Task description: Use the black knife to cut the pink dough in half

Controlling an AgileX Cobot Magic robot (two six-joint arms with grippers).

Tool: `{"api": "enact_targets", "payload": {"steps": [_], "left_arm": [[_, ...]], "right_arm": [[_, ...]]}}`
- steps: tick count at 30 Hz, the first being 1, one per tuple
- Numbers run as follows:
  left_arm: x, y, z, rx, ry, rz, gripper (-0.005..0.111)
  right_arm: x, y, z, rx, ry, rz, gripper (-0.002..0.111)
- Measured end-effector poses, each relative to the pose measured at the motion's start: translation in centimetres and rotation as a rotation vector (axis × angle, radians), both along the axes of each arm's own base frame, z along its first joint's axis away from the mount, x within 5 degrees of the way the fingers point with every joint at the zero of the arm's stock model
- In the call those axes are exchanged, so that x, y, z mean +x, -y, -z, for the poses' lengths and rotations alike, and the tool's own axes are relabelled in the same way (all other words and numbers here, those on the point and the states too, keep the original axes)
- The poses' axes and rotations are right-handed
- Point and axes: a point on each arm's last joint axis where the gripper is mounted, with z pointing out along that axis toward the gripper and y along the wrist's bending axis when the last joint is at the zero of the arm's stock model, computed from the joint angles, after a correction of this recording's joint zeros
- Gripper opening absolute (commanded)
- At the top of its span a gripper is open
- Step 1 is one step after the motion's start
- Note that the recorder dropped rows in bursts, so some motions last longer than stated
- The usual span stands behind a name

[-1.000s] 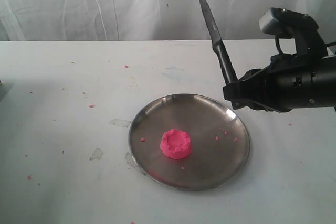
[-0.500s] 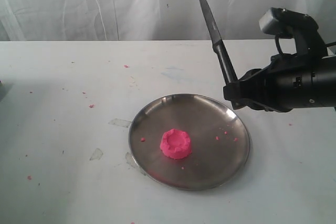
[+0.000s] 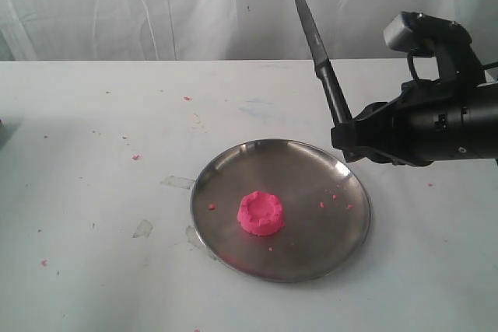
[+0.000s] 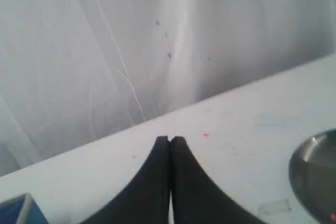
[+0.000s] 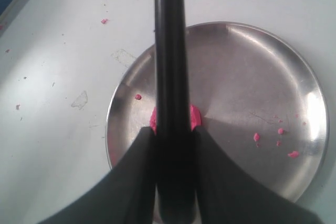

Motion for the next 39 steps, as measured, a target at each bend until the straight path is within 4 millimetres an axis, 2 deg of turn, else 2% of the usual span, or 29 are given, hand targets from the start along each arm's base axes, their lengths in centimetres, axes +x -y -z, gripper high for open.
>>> {"api": "enact_targets", "payload": {"steps": [1, 2, 3, 6, 9, 11, 14, 19, 22, 27, 35, 39], "left_arm": [[2.0, 0.5, 0.4, 0.024, -0.075, 0.080, 0.000], [2.8, 0.9, 0.6, 0.026, -0.101, 0.126, 0.000], [4.6, 1.8, 1.4, 0.023, -0.155, 0.263, 0.000], [7.5, 3.4, 3.7, 0.012, -0.226, 0.511, 0.000], [9.4, 4.5, 6.5, 0.010, -0.321, 0.605, 0.000], [10.2, 6.5, 8.0, 0.075, -0.347, 0.708, 0.000], [11.3, 10.2, 9.2, 0.209, -0.313, 0.861, 0.000], [13.3, 12.0, 11.4, 0.272, -0.353, 0.877, 0.000], [14.2, 12.4, 13.1, 0.272, -0.405, 0.878, 0.000], [15.4, 12.7, 15.7, 0.260, -0.478, 0.885, 0.000], [17.2, 13.8, 17.1, 0.205, -0.475, 0.928, 0.000], [18.0, 13.9, 18.1, 0.212, -0.502, 0.921, 0.000]], "right_arm": [[0.0, 0.0, 0.0, 0.000, 0.000, 0.000, 0.000], [0.0, 0.0, 0.0, 0.000, 0.000, 0.000, 0.000], [0.0, 0.0, 0.0, 0.000, 0.000, 0.000, 0.000], [0.0, 0.0, 0.0, -0.001, 0.001, -0.001, 0.000], [0.0, -0.1, 0.2, -0.023, 0.011, -0.034, 0.000], [0.1, -0.4, 1.1, -0.043, -0.025, -0.089, 0.000], [0.6, -0.8, 2.8, -0.101, -0.088, -0.184, 0.000], [1.3, -0.2, 3.2, -0.237, -0.096, -0.203, 0.000], [1.7, 0.5, 3.2, -0.318, -0.104, -0.159, 0.000], [1.9, 1.0, 3.3, -0.343, -0.114, -0.097, 0.000], [2.1, 0.6, 3.7, -0.301, -0.142, -0.073, 0.000], [1.8, -0.5, 3.9, -0.299, -0.145, -0.112, 0.000]]}}
